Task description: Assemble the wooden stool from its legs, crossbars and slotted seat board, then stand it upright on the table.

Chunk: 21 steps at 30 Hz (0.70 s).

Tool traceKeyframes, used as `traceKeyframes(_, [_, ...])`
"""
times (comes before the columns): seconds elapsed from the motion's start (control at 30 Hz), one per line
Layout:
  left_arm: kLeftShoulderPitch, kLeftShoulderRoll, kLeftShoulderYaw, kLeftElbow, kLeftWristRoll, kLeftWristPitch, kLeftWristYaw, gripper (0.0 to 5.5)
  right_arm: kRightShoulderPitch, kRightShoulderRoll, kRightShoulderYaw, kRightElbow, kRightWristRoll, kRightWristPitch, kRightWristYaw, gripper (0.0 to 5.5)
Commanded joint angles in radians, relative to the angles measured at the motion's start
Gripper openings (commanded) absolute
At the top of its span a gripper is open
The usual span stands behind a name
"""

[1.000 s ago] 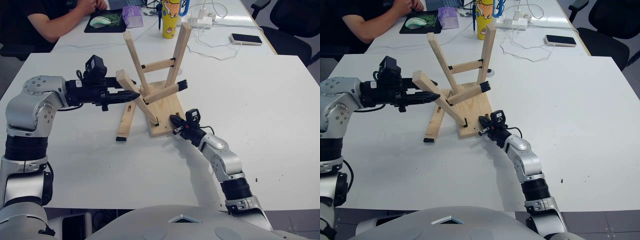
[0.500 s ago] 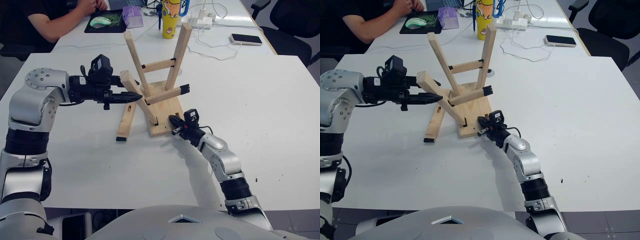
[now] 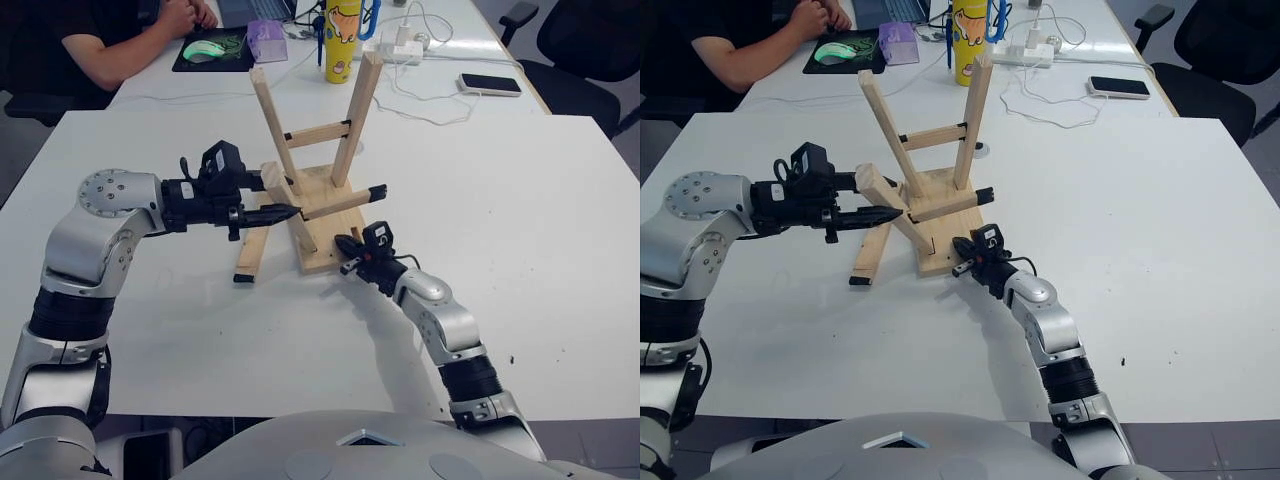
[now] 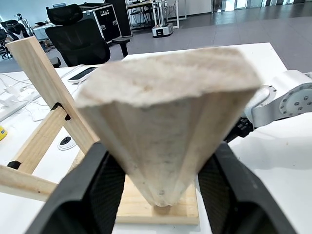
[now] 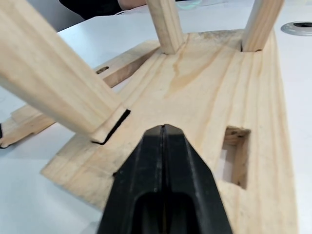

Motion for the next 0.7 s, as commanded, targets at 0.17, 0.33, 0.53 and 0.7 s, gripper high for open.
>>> traceKeyframes(0.17, [-0.001,-0.047,-0.224,0.280,0.166,0.034,-0.058,2.07,0.037,-0.016,0.015,0.059,-0.022,0.062,0.006,0.00])
traceKeyframes(0.33, [0.109,0.037,-0.313,0.172,0.174,0.031,-0.120,2.07,0.032,-0.016,0.026,0.064,-0.030,0.068,0.007,0.00])
traceKeyframes(0.53, [0.056,0.007,-0.290,0.270,0.205,-0.029,-0.063,2.07,0.018,-0.014,0.037,0.080,-0.041,0.071,0.006,0.00])
traceKeyframes(0.7, [-0.021,-0.061,-0.245,0.390,0.157,0.016,-0.030,2.07,-0.008,-0.015,0.044,0.106,-0.059,0.073,0.005,0.00])
